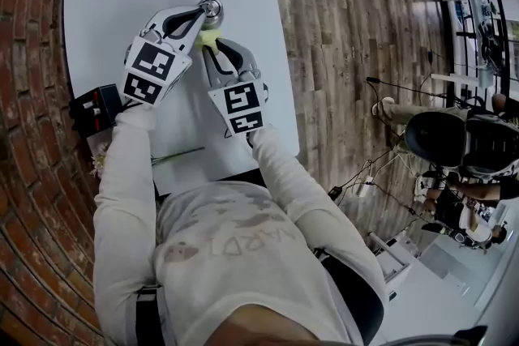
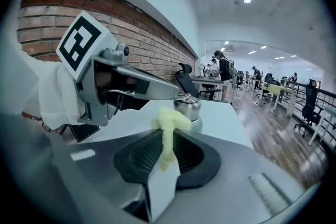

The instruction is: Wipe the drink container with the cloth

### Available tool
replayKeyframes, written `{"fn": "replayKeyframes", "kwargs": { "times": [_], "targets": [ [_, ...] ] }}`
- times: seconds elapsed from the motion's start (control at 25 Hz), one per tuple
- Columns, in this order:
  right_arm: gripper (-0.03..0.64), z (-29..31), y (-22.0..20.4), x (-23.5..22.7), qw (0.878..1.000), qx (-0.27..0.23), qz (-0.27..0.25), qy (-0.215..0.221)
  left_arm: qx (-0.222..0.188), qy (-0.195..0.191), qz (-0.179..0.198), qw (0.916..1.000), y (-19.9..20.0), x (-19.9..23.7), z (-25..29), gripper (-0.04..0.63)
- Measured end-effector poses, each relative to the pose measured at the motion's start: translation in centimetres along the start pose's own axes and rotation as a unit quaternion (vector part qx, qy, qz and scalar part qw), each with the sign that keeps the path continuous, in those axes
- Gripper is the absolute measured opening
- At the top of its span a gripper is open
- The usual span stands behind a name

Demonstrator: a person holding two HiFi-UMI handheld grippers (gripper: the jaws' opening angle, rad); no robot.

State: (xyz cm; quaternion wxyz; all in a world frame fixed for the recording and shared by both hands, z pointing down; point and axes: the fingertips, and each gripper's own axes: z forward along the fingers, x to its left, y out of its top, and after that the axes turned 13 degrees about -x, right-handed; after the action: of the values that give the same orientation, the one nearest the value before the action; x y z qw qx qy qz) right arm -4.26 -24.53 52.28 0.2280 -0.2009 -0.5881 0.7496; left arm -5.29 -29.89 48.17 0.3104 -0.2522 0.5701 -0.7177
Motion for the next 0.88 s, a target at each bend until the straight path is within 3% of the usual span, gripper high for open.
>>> {"fn": "replayKeyframes", "kwargs": {
  "times": [0.48,0.88],
  "targets": [
    [0.074,1.7,-0.2,-0.7,1.0,0.016,-0.008,0.004,-0.005,0.0,-0.005,1.0,0.1,-0.2,-0.2,0.002],
    [0.074,0.8,-1.5,-5.3,0.999,0.028,0.0,-0.047,-0.004,-0.005,-0.007,1.0,-0.2,-0.3,-0.1,0.0]
  ]
}}
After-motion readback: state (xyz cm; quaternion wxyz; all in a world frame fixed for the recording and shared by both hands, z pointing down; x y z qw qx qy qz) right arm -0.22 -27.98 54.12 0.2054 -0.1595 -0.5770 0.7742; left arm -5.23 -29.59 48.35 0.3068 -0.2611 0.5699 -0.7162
